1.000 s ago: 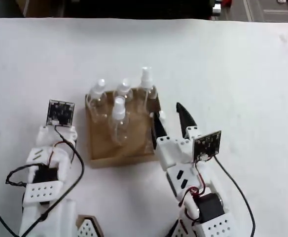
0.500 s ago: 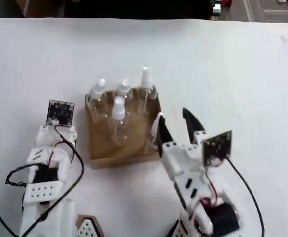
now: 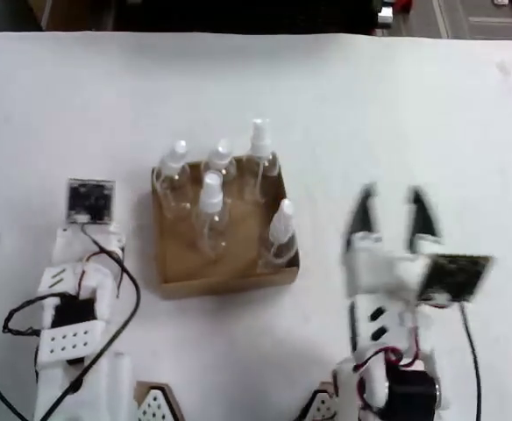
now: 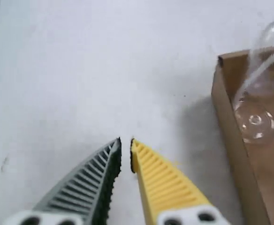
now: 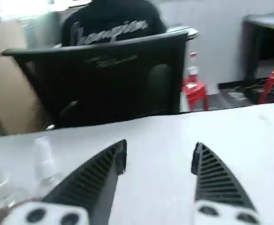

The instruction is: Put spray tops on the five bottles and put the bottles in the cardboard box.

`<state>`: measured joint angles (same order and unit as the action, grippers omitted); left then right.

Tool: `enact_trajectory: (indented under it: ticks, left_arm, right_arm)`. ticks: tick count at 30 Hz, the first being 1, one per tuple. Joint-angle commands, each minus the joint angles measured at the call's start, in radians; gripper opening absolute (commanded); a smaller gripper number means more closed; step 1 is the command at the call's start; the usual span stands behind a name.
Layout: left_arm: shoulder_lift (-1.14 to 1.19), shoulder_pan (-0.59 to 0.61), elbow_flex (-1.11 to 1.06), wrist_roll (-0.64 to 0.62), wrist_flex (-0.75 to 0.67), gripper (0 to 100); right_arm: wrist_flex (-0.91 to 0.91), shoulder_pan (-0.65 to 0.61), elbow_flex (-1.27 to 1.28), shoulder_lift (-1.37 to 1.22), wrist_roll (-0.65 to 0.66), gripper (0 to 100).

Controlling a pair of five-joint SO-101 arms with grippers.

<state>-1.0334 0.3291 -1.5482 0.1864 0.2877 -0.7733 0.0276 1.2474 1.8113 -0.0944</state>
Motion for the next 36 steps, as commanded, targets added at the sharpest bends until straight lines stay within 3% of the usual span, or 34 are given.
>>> enact_trajectory:
  ticks: [1,4,7,11,14,16,20,24,30,34,36]
  left_arm:
    - [-0.013,0.061,0.031,-0.091,-0.051,5]
    - [-0.013,0.062,0.032,-0.092,-0.051,5]
    - [-0.013,0.062,0.032,-0.097,-0.051,5]
    - [-0.013,0.061,0.04,-0.098,-0.052,5]
    - [-0.015,0.05,0.118,-0.098,-0.035,4]
    - [-0.019,0.051,0.213,-0.098,0.057,4]
    - [-0.143,0.047,0.46,-0.1,0.436,4]
    - [-0.383,0.045,0.678,-0.1,0.733,5]
    - [-0.816,0.045,0.695,-0.081,0.841,5]
    - [-0.771,0.045,0.721,0.023,0.922,4]
    - [-0.771,0.045,0.744,0.015,0.971,5]
  right_arm:
    - [0.153,0.151,0.072,-0.007,-0.103,19.7]
    - [0.2,0.145,0.144,-0.007,-0.19,16.6]
    - [0.214,0.127,0.146,-0.007,-0.176,1.0]
    - [0.173,0.076,0.089,-0.007,-0.106,3.2]
    - [0.044,0.07,0.02,-0.007,-0.028,2.1]
    - [-0.058,0.073,-0.048,-0.007,0.051,1.6]
    - [-0.222,0.07,-0.222,-0.007,0.186,1.6]
    - [-0.329,0.068,-0.365,-0.007,0.227,1.6]
    - [-0.395,0.068,-0.456,-0.005,0.235,1.7]
    - [-0.395,0.068,-0.511,-0.005,0.227,1.8]
    - [-0.407,0.068,-0.549,-0.004,0.227,1.7]
